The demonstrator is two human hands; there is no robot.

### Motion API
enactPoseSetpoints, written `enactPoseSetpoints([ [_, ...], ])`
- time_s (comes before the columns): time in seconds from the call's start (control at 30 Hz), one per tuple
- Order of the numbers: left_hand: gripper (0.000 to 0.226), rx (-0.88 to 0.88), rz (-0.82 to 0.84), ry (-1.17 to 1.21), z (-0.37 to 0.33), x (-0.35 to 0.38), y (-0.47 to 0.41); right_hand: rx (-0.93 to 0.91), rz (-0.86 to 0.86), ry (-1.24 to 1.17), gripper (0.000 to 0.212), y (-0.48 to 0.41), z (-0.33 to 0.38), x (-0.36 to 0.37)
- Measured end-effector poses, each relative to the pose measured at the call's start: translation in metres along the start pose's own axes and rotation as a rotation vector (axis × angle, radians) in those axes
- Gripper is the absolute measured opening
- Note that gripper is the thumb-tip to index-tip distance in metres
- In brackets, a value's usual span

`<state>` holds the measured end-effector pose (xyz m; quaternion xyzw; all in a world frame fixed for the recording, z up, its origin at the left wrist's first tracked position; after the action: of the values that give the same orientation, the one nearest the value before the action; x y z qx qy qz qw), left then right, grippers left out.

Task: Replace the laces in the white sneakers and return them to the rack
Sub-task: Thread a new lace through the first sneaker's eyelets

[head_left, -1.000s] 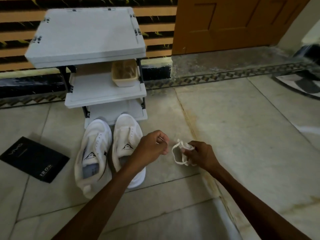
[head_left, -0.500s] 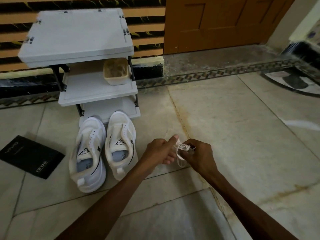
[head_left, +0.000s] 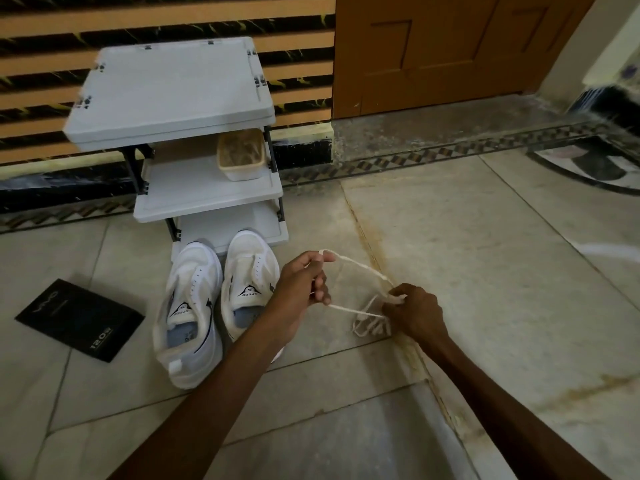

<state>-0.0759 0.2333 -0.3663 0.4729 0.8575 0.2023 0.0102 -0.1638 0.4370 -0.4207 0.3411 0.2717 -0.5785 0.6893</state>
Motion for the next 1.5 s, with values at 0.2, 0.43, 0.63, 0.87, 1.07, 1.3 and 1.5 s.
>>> enactPoseSetpoints([
  [0.2,0.023,-0.017,0.03,-0.149,-0.009,-0.009,-0.004,-0.223,-0.132,0.399,0.047,0.001,0.024,-0.015],
  [0.43,0.026,0.131,0.153,-0.54,-0.024,0.01,0.016,-0.802,0.032,0.099,0.022,0.025,0.105,-0.001],
  [0.63,0.027,0.064,0.14,-0.531,-0.022,0.008,0.019,-0.734,-0.147,0.212,0.01,0.02,0.109,0.0],
  [0.87,0.031,0.069,-0.006,-0.312,-0.041,-0.018,0.009,-0.331,-0.036,0.637,0.018,-0.018,0.048,-0.014],
  [1.07,0.029,0.07,0.089,-0.48,-0.035,-0.007,0.014,-0.72,0.083,0.181,0.043,0.028,0.124,0.008],
  [1.3,0.029,0.053,0.023,-0.449,-0.031,-0.023,0.014,-0.543,0.022,0.183,0.016,0.022,0.103,0.011],
  [1.5,0.03,0.064,-0.016,-0.414,-0.023,-0.04,0.013,-0.411,-0.073,0.578,0.015,0.012,0.066,0.007],
])
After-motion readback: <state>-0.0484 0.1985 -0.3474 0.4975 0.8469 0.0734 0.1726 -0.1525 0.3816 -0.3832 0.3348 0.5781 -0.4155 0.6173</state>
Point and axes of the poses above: each hand's wrist, its own y-axis away from the middle knuckle, its own x-axis out of the palm, z = x × y, the point moved 7 cm from there along -y, towards the middle knuckle, and after that the axes turned 10 degrees about -z, right-handed, at the moved point
